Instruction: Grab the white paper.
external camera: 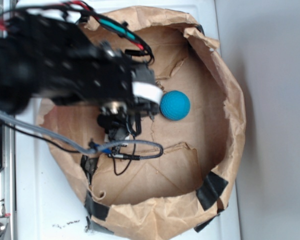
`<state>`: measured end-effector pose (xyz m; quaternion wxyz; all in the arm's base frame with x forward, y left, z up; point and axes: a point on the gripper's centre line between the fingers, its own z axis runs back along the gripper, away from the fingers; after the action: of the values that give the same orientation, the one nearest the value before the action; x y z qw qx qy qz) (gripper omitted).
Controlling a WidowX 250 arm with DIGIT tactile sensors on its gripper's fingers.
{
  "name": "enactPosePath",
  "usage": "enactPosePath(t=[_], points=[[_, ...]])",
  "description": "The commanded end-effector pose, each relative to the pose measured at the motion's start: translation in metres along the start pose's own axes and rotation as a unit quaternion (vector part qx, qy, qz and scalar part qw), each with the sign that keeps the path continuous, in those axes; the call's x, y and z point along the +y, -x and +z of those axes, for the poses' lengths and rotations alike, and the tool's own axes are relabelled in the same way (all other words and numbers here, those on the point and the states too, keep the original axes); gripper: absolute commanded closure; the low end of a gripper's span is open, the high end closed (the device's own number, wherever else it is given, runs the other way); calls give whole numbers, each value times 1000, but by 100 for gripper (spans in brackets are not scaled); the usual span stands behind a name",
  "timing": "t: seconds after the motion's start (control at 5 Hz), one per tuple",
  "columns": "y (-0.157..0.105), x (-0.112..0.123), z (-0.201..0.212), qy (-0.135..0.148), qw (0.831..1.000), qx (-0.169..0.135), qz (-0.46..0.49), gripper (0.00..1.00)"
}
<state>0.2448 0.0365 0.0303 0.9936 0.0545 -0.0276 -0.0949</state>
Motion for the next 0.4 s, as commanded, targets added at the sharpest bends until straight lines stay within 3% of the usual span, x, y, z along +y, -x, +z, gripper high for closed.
enactPosePath(t=[0.0, 0.2], points=[[-9, -16, -12, -21, 1000, -13, -9, 100], [-8, -14, -3, -27, 999, -33, -12, 100]])
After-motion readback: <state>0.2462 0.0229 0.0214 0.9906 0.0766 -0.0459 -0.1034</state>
